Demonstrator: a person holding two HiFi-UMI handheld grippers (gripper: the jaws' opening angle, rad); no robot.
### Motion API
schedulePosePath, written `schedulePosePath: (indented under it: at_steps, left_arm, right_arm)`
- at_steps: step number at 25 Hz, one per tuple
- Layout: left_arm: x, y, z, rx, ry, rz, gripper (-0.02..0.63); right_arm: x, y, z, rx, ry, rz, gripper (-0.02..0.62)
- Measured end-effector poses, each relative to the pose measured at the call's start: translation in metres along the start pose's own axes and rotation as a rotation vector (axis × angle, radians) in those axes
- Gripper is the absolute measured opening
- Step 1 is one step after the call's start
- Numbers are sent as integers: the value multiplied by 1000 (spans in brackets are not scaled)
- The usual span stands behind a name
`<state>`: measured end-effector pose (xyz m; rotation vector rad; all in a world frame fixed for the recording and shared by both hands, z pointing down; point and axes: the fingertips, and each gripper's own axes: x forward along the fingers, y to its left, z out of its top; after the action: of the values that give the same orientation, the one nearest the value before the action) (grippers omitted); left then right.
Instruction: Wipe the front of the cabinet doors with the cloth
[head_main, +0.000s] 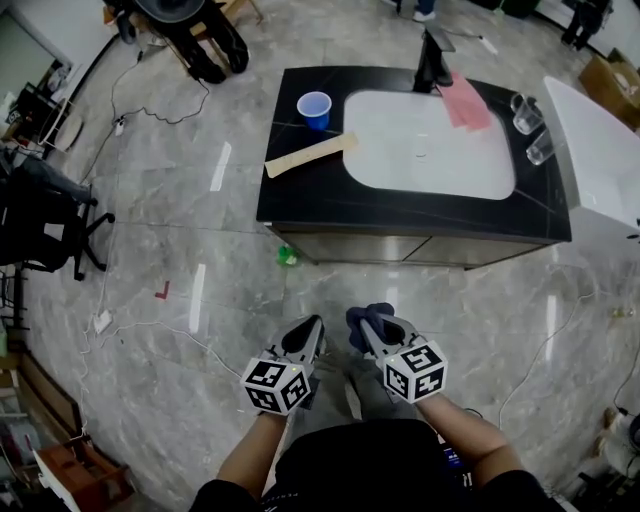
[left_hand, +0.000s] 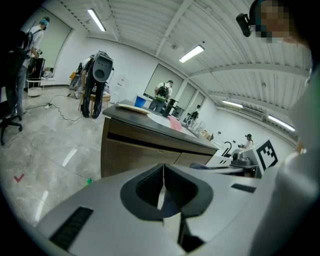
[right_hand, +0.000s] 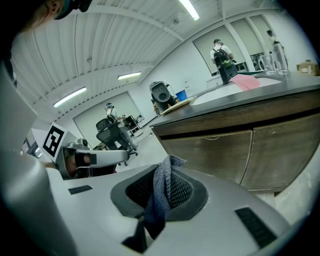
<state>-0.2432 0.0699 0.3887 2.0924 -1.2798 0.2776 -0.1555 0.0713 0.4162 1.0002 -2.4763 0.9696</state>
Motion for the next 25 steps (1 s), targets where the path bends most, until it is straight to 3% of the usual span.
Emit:
schedulePosePath:
  at_steps: [14, 20, 25]
  left_arm:
    - [53, 109, 21, 15, 67, -71, 14]
    - [55, 165, 29, 5, 96, -74, 14]
    - [56, 197, 29, 17, 119, -68, 14]
  right_arm:
    - [137, 12, 24, -67, 56, -32, 51]
    - [209, 24, 44, -98, 28, -41, 51]
    - [247, 18, 51, -123, 8, -100, 51]
